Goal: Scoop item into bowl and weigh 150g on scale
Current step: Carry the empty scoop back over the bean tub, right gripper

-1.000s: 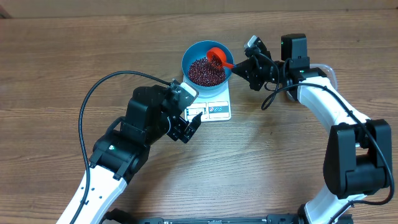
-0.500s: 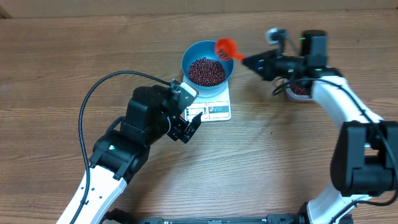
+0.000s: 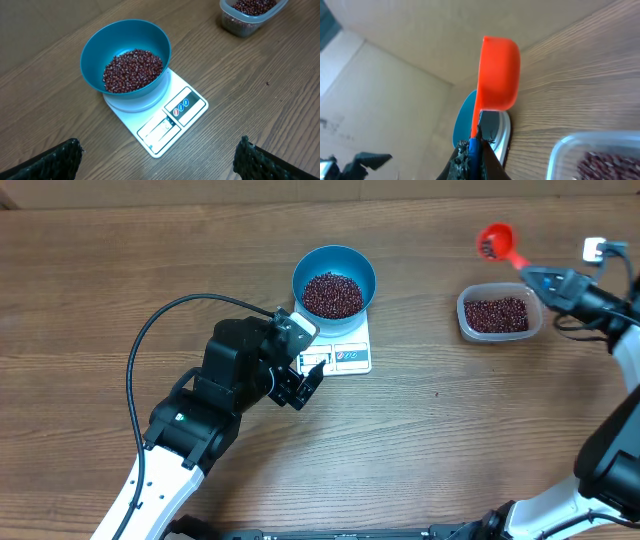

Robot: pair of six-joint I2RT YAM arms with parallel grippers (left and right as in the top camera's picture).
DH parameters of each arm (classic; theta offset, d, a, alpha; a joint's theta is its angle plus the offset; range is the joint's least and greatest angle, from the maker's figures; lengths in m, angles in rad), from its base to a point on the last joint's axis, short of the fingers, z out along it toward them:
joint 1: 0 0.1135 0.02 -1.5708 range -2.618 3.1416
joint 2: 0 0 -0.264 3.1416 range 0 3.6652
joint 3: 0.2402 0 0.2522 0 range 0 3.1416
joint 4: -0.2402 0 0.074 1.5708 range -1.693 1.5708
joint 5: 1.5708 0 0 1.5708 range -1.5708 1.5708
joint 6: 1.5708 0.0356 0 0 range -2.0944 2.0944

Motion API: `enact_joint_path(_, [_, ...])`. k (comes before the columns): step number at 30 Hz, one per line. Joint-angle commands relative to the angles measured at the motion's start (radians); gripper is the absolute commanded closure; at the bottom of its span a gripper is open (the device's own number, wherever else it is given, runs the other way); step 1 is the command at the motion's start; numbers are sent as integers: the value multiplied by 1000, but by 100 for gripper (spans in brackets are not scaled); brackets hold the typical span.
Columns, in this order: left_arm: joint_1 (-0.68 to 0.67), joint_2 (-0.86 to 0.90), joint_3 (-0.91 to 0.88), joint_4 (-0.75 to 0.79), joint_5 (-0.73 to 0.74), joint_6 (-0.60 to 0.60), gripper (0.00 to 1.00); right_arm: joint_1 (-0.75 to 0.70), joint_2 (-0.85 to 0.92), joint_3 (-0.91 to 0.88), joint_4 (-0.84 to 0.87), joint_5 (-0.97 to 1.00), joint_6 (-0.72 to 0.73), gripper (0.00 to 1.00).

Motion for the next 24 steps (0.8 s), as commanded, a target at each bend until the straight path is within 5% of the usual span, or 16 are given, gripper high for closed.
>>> enact_joint_path(1, [5, -10, -2, 0, -7, -15, 0, -31, -53, 14, -28, -42, -52, 96])
enact_joint_path(14, [5, -10, -2, 0, -7, -15, 0, -45, -232, 14, -430, 491, -407, 96])
enact_joint_path(24, [5, -7, -2, 0, -7, -15, 0, 32, -283, 13, -573, 838, -597, 96])
